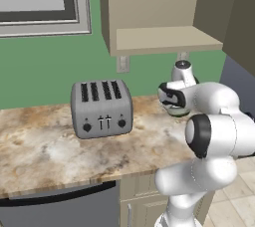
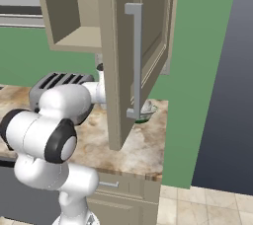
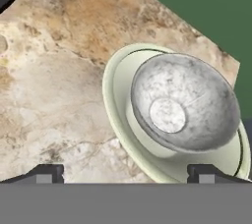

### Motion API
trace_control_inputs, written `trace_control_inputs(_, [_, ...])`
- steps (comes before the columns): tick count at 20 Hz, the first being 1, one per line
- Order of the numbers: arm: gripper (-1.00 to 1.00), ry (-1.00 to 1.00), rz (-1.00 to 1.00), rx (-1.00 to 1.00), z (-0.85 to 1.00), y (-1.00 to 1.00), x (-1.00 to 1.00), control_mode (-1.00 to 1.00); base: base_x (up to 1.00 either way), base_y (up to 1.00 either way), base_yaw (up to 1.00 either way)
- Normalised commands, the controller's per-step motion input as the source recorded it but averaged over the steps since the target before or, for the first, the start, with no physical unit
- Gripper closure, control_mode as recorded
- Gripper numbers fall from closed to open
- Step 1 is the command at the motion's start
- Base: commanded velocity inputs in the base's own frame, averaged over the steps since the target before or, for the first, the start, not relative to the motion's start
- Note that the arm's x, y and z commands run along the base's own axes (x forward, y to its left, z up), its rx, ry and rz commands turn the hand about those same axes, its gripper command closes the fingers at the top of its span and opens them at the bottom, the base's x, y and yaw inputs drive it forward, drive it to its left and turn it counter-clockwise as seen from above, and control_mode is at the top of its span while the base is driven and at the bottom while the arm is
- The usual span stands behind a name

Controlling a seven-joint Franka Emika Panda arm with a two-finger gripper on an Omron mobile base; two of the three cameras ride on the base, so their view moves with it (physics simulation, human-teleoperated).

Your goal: Pick up the bowls on the counter and stack them on top of one another in the open cabinet. Place the smaller bowl on top of the larger bowl.

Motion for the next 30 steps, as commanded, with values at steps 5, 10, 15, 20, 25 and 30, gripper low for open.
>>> trace_control_inputs(5, [-1.0, 0.06, 0.1, -0.09, -0.32, 0.0, 0.0, -1.0, 0.0, 0.0, 0.0])
trace_control_inputs(10, [-1.0, 0.02, 0.1, -0.11, -0.47, 0.02, 0.0, -1.0, 0.0, 0.0, 0.0])
trace_control_inputs(15, [-1.0, 0.0, 0.06, -0.03, -0.32, 0.0, 0.04, -1.0, 0.0, 0.0, 0.0])
trace_control_inputs(20, [-1.0, 0.0, 0.05, 0.0, -0.14, -0.05, 0.19, -1.0, 0.0, 0.0, 0.0])
trace_control_inputs(25, [-1.0, 0.0, 0.04, 0.0, -0.08, -0.07, 0.3, -1.0, 0.0, 0.0, 0.0])
trace_control_inputs(30, [-1.0, 0.0, 0.04, 0.0, -0.1, -0.02, 0.29, -1.0, 0.0, 0.0, 0.0])
